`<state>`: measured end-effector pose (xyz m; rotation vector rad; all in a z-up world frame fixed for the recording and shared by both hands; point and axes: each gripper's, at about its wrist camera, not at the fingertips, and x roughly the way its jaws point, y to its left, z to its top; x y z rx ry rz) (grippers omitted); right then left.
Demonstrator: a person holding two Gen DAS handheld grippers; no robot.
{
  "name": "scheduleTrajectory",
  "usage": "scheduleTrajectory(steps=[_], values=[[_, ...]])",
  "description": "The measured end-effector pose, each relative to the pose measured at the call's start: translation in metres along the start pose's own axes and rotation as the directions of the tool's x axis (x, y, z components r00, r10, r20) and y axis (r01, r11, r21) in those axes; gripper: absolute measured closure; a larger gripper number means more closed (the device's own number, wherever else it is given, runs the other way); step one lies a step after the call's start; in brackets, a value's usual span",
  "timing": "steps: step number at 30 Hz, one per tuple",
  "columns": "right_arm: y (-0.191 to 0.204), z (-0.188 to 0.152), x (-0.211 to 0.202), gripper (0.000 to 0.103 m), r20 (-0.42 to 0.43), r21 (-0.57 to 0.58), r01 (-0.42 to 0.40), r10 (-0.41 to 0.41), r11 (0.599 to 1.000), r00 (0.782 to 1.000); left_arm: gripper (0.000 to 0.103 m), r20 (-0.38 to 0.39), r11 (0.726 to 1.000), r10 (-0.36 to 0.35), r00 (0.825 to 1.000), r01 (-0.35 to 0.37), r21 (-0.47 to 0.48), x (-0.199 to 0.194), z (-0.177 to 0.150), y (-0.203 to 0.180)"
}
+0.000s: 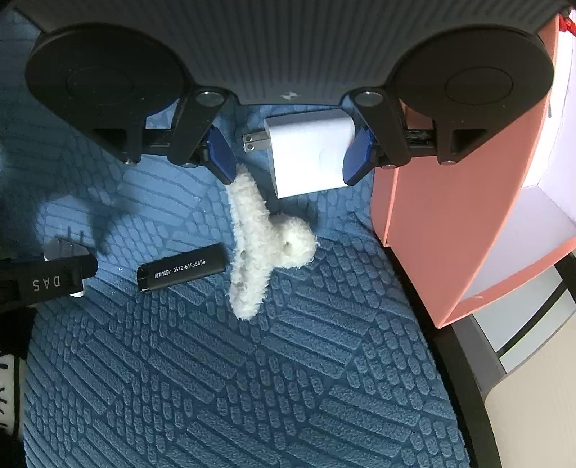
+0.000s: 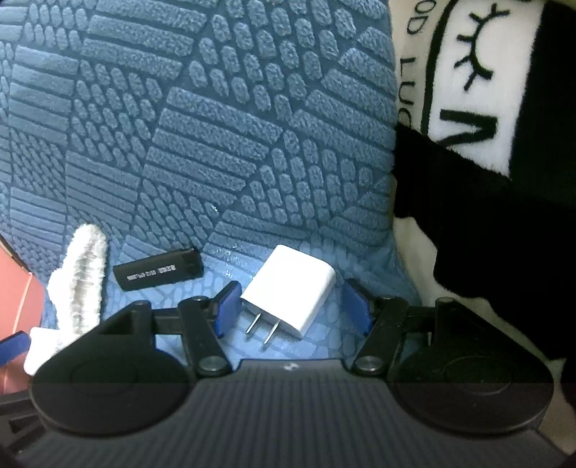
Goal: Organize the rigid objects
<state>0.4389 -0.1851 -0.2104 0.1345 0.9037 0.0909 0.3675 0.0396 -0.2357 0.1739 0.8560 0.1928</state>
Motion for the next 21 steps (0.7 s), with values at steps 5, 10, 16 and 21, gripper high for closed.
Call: scheduleTrajectory(steps=[5,10,16,21], values=[[-0.001,0.002,0.003,0.037,-0.003,0.004,-0.004,0.004,1.000,1.000,0.032,0.014,0.999,0.016,1.000,-0.017,0.036,0.004,-0.002,-0.002],[0.000,0.001,0.000,0.041,-0.001,-0.008,-0.010,0.010,1.000,1.000,0.032,0.026,0.996,0.039,0.999,-0.041,0.080,0.007,-0.004,-0.007],[0.003,0.005,-0.002,0.045,-0.023,-0.005,-0.016,0.016,1.000,1.000,0.058,0.068,0.984,0.055,0.996,-0.065,0.167,0.001,-0.009,-0.016],[0.003,0.008,-0.003,0.047,-0.044,-0.002,-0.014,0.014,1.000,0.999,0.088,0.081,0.986,0.029,0.996,-0.042,0.159,-0.007,-0.008,-0.016]])
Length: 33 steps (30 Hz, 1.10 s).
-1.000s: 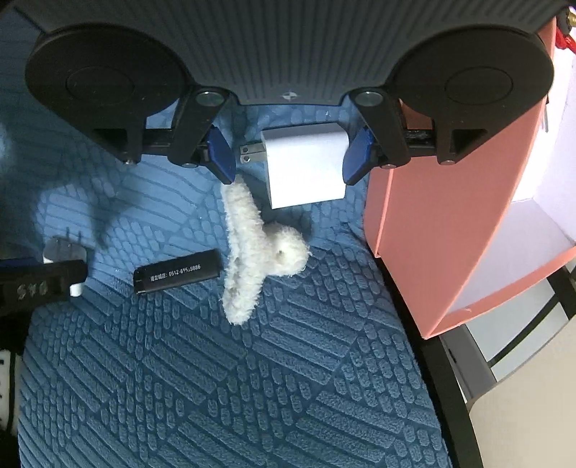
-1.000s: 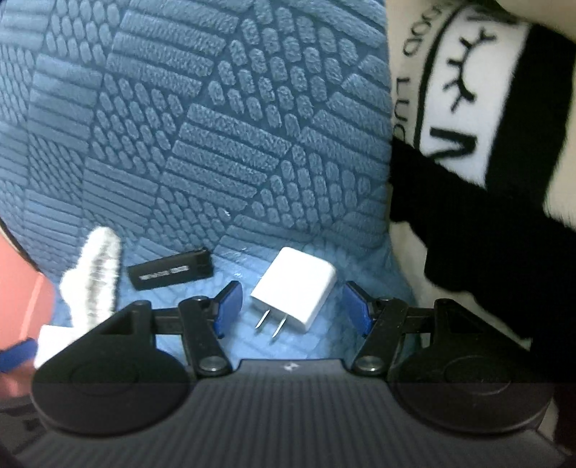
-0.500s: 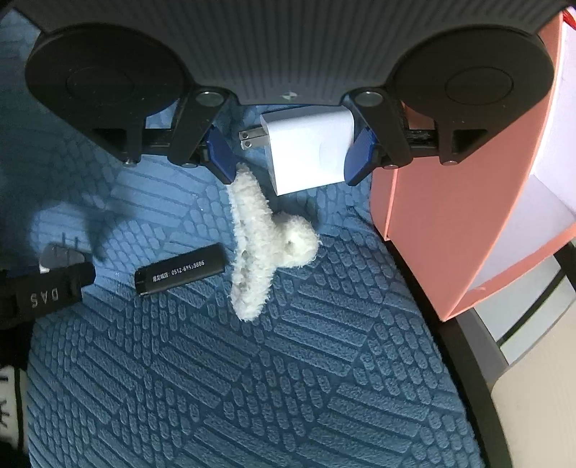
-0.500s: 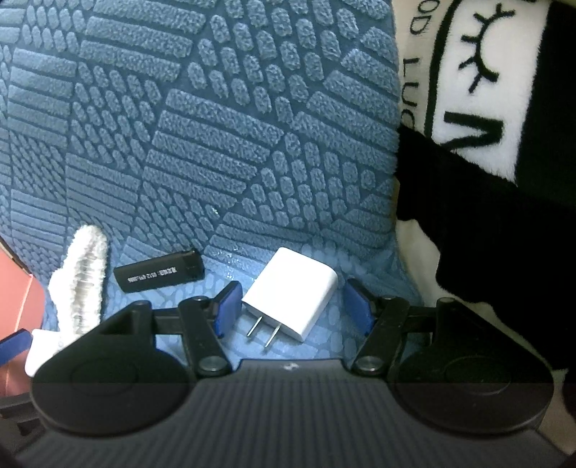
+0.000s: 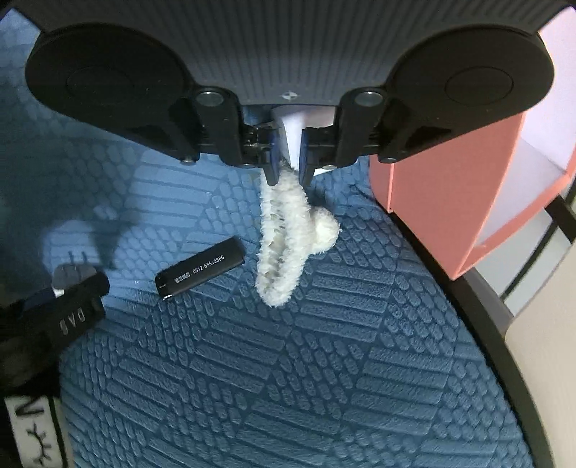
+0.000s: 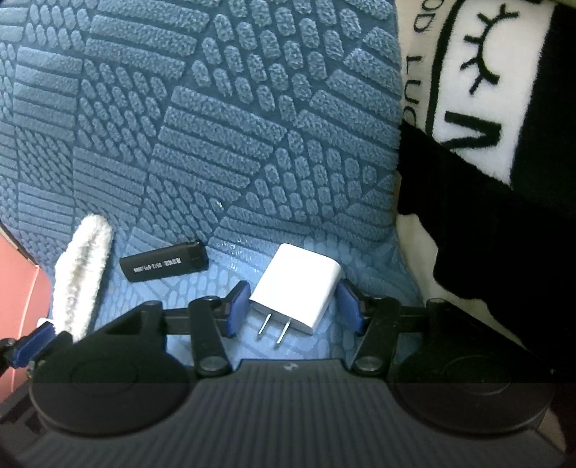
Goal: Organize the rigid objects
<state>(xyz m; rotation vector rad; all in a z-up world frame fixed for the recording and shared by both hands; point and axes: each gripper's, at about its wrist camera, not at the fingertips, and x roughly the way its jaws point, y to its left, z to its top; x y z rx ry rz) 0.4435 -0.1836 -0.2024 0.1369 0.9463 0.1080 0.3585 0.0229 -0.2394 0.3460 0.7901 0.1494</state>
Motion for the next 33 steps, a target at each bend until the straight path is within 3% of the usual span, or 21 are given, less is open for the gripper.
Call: scheduleTrajectory(steps=[1,2,4,5,6,8,12,16,19,24,33], values=[[0.000,0.000,0.000,0.047,-0.002,0.001,-0.001,0.001,1.000,1.000,0.088,-0.007,1.000,-0.001,1.000,0.001,-0.015,0.000,0.000,0.002],[0.000,0.001,0.000,0.047,-0.004,0.003,-0.001,0.002,1.000,1.000,0.081,-0.019,1.000,0.000,1.000,0.000,-0.028,0.001,0.001,0.004],[0.001,0.001,0.000,0.047,-0.005,0.005,-0.001,0.001,1.000,1.000,0.055,-0.066,0.999,0.002,0.998,-0.005,-0.052,0.004,0.002,0.007],[0.001,0.001,0.000,0.047,-0.005,0.006,0.000,0.000,1.000,1.000,0.030,-0.085,0.997,-0.003,0.996,-0.003,-0.071,0.006,0.002,0.009],[0.001,0.001,0.000,0.047,-0.005,0.006,0.000,0.000,1.000,1.000,0.018,-0.097,0.994,-0.017,0.995,0.006,-0.107,0.008,0.002,0.011],[0.001,0.002,0.000,0.047,-0.005,0.009,0.000,0.000,1.000,1.000,0.015,-0.100,0.989,-0.058,0.993,0.043,-0.143,0.009,0.003,0.014],[0.001,0.001,-0.002,0.047,-0.003,0.013,0.002,-0.002,1.000,1.000,0.013,-0.107,0.985,-0.051,0.993,0.033,-0.167,0.015,0.002,0.011],[0.004,-0.001,-0.002,0.047,-0.001,0.001,0.010,-0.010,1.000,1.000,0.016,-0.080,0.985,-0.020,0.997,0.006,-0.171,0.018,0.001,0.008],[0.008,-0.002,-0.001,0.048,-0.002,-0.010,0.010,-0.010,1.000,1.000,0.045,-0.053,0.991,0.049,0.997,-0.055,-0.120,0.017,0.000,0.004],[0.012,-0.004,-0.003,0.049,-0.010,-0.011,0.002,-0.002,1.000,1.000,0.081,-0.012,0.997,0.010,1.000,-0.011,-0.074,0.005,0.001,0.000],[0.006,-0.006,-0.016,0.051,-0.016,0.003,-0.007,0.007,1.000,1.000,0.080,-0.033,0.991,-0.020,0.999,0.015,-0.130,-0.008,-0.004,0.005]])
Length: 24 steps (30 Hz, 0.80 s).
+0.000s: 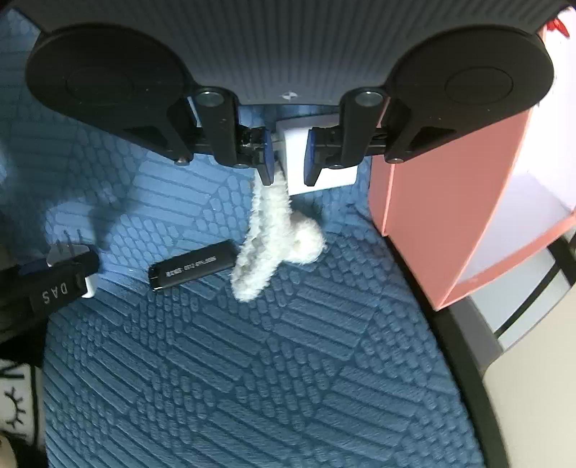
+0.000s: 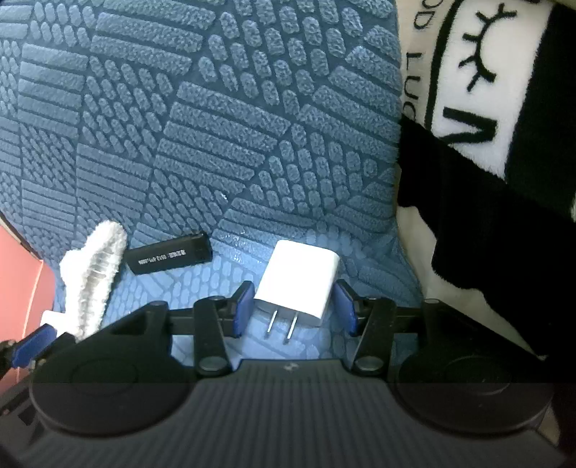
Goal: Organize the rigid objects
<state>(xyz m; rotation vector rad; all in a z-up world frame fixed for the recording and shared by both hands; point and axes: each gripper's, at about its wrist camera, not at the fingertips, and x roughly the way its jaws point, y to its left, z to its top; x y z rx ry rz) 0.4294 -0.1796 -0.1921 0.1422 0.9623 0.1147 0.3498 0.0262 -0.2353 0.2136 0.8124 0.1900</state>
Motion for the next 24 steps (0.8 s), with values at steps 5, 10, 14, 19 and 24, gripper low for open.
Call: scheduleTrajectory(steps=[5,10,14,19,24], values=[[-0.004,0.000,-0.006,0.051,-0.007,0.023,-0.009,0.009,1.000,1.000,0.025,-0.012,0.997,0.008,1.000,-0.009,-0.082,-0.004,-0.003,0.006],[-0.010,0.004,-0.008,0.052,-0.013,0.043,-0.020,0.020,0.999,1.000,0.021,0.000,0.998,0.063,0.998,-0.063,-0.001,-0.005,-0.003,-0.008],[-0.016,0.005,-0.010,0.052,-0.018,0.064,-0.027,0.028,0.998,0.999,0.020,0.016,0.981,0.167,0.986,-0.168,0.093,0.001,-0.004,-0.019],[-0.021,0.005,-0.010,0.052,-0.018,0.074,-0.029,0.030,0.997,0.999,0.020,-0.021,0.984,0.156,0.988,-0.153,0.085,0.013,-0.001,-0.015],[-0.022,0.005,-0.012,0.052,-0.017,0.073,-0.026,0.028,0.997,0.999,0.020,-0.058,0.992,0.117,0.991,-0.114,0.050,0.023,0.003,-0.013]])
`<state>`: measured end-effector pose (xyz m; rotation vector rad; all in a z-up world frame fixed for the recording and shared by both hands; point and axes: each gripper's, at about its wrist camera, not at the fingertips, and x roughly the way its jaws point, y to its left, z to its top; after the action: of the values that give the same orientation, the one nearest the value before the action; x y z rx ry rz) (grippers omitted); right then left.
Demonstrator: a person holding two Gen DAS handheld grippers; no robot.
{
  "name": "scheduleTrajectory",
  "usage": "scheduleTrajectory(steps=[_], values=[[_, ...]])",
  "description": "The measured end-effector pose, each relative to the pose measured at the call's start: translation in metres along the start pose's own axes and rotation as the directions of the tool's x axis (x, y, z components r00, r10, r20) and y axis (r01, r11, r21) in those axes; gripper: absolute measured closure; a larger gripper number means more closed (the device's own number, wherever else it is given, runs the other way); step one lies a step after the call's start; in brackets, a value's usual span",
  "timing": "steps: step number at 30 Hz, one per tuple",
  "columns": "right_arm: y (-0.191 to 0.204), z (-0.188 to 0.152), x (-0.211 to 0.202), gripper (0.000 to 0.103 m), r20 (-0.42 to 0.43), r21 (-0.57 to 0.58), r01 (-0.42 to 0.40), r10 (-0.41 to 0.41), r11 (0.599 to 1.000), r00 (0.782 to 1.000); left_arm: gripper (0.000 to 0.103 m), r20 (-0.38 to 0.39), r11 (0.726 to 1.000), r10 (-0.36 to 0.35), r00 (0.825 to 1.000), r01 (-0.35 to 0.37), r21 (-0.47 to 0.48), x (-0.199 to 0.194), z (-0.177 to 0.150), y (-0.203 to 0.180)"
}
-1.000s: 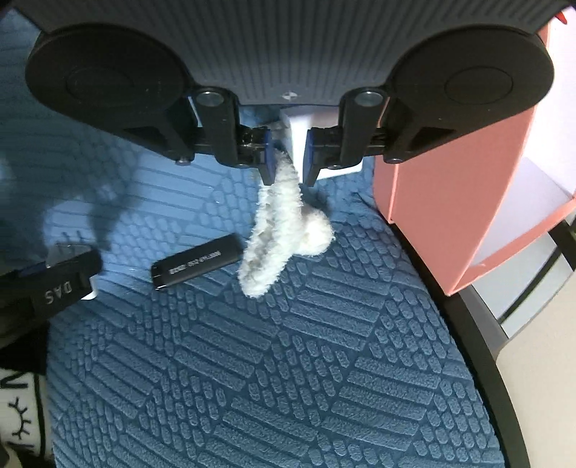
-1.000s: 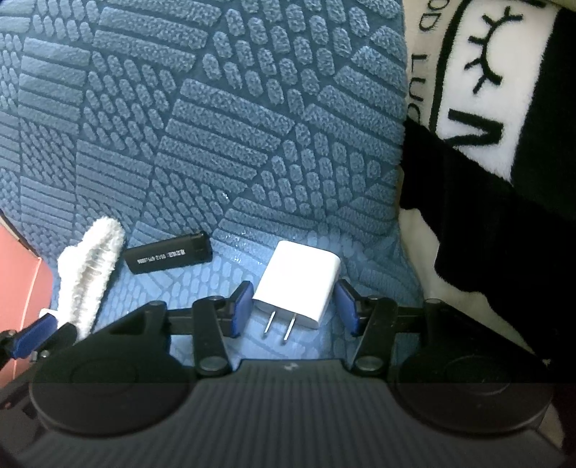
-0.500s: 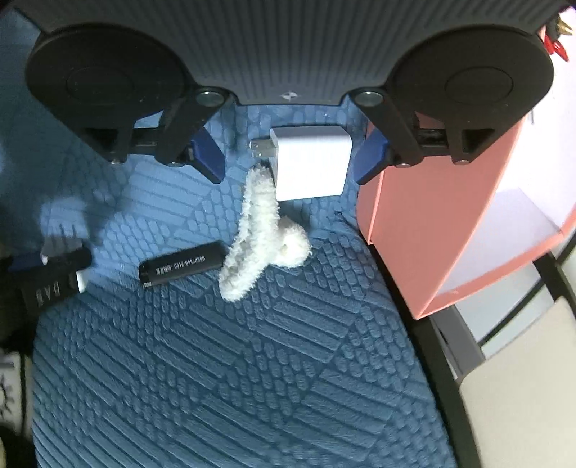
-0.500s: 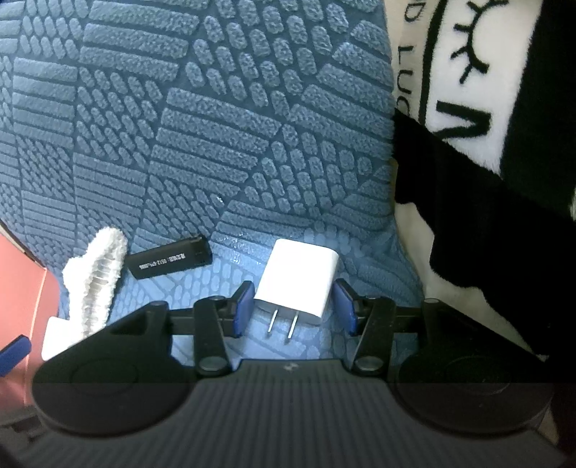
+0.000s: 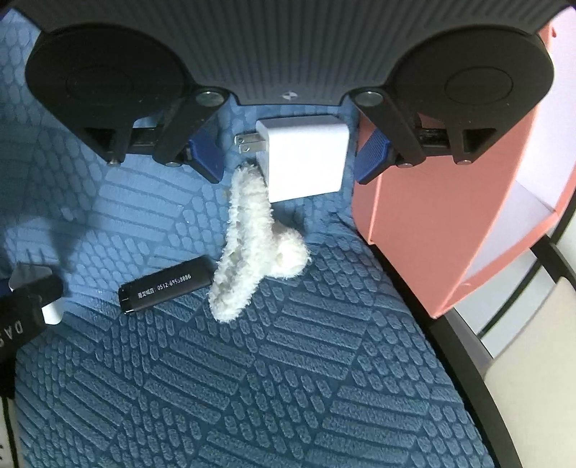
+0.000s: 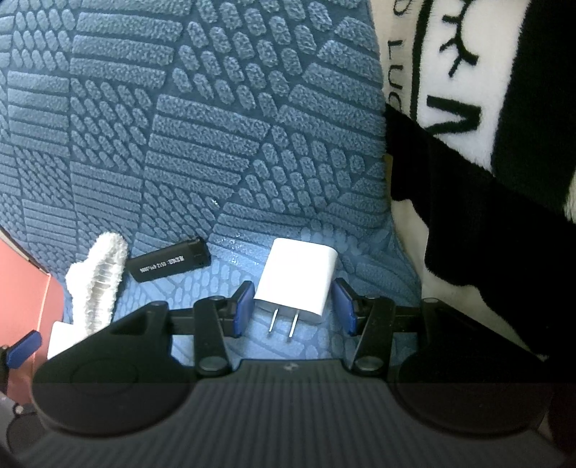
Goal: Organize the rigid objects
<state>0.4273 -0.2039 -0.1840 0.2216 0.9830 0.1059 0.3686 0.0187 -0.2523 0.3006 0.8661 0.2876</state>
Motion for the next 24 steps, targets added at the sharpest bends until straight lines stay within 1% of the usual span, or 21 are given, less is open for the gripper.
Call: scheduleTrajectory(steps=[4,9,11,12,13,16,18,19,24], values=[[0.005,-0.003,0.001,0.052,0.003,-0.008,0.010,-0.010,1.000,1.000,0.019,-0.029,0.998,-0.037,0.999,0.035,-0.052,0.008,0.006,0.004],[0.008,-0.004,0.003,0.052,0.003,-0.015,0.013,-0.013,1.000,1.000,0.011,-0.056,0.991,-0.093,0.994,0.087,-0.099,0.015,0.009,0.010],[0.010,-0.004,0.005,0.052,0.003,-0.014,0.013,-0.013,1.000,1.000,0.010,-0.075,0.976,-0.163,0.984,0.150,-0.156,0.021,0.009,0.017],[0.010,-0.004,0.005,0.052,0.003,-0.015,0.014,-0.013,1.000,1.000,0.010,-0.093,0.954,-0.223,0.970,0.198,-0.224,0.025,0.007,0.025],[0.010,-0.004,0.005,0.052,0.003,-0.015,0.013,-0.013,1.000,1.000,0.010,-0.108,0.930,-0.268,0.957,0.228,-0.287,0.030,0.006,0.033],[0.010,-0.005,0.005,0.052,0.004,-0.017,0.015,-0.015,1.000,1.000,0.016,-0.090,0.940,-0.255,0.963,0.225,-0.257,0.028,0.006,0.031],[0.011,-0.004,0.006,0.052,0.003,-0.020,0.014,-0.014,1.000,1.000,0.028,-0.074,0.939,-0.254,0.964,0.227,-0.258,0.025,0.005,0.030],[0.011,-0.004,0.007,0.052,0.004,-0.019,0.015,-0.014,1.000,1.000,0.032,-0.069,0.941,-0.248,0.966,0.223,-0.257,0.023,0.005,0.030],[0.013,-0.005,0.006,0.054,0.003,-0.028,0.020,-0.020,0.999,1.000,0.033,-0.065,0.939,-0.258,0.964,0.234,-0.252,0.021,0.002,0.031]])
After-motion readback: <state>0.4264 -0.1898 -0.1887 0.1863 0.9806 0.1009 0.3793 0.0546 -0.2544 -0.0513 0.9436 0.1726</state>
